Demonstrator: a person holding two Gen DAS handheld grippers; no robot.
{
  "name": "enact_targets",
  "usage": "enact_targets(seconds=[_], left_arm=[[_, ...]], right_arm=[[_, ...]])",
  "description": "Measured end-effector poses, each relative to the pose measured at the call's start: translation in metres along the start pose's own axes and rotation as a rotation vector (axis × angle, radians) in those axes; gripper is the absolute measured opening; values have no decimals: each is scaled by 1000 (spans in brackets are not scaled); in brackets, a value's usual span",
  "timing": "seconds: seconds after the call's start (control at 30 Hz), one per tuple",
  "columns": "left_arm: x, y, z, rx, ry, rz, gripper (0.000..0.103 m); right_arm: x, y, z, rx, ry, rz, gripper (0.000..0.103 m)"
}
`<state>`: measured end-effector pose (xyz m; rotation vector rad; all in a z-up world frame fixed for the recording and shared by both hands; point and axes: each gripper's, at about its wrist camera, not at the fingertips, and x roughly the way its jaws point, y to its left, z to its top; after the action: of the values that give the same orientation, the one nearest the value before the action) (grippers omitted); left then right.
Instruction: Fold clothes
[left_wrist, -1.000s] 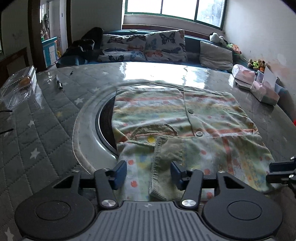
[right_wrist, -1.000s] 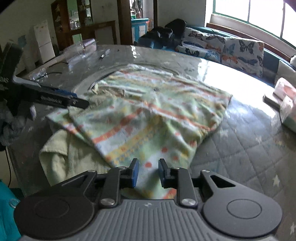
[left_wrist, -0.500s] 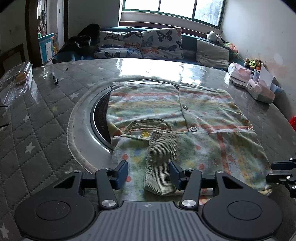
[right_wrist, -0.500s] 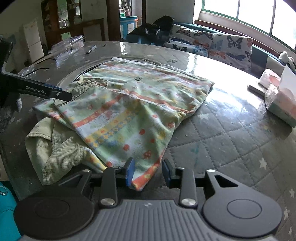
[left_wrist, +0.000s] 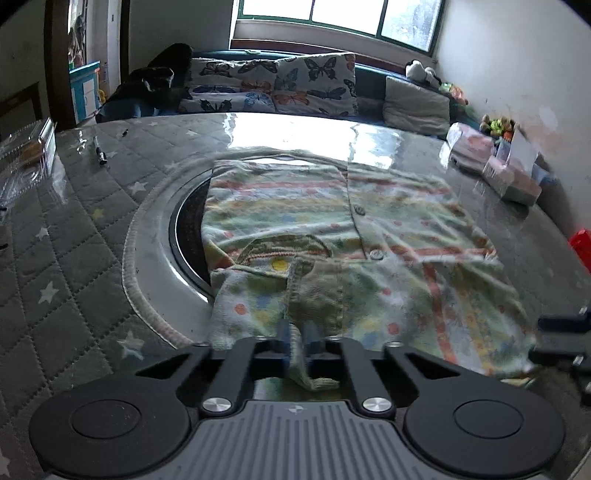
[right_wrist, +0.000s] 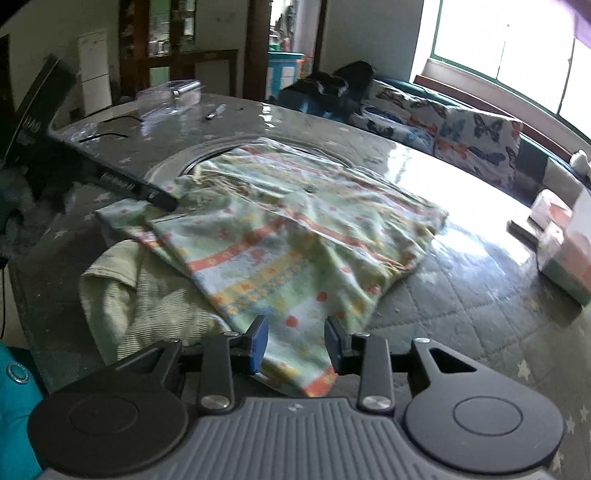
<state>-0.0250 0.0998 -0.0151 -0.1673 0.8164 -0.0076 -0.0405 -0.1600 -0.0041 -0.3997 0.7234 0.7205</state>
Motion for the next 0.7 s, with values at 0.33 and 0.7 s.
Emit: enact_targets(seconds=[0.33, 0.7], left_arm=[[-47, -23, 31, 5, -127, -94, 3], [-66, -45, 62, 14, -170, -178, 3]], right_arm=[[15, 35, 7, -86, -39, 58, 33], [20, 50, 0, -132, -73, -8, 32]])
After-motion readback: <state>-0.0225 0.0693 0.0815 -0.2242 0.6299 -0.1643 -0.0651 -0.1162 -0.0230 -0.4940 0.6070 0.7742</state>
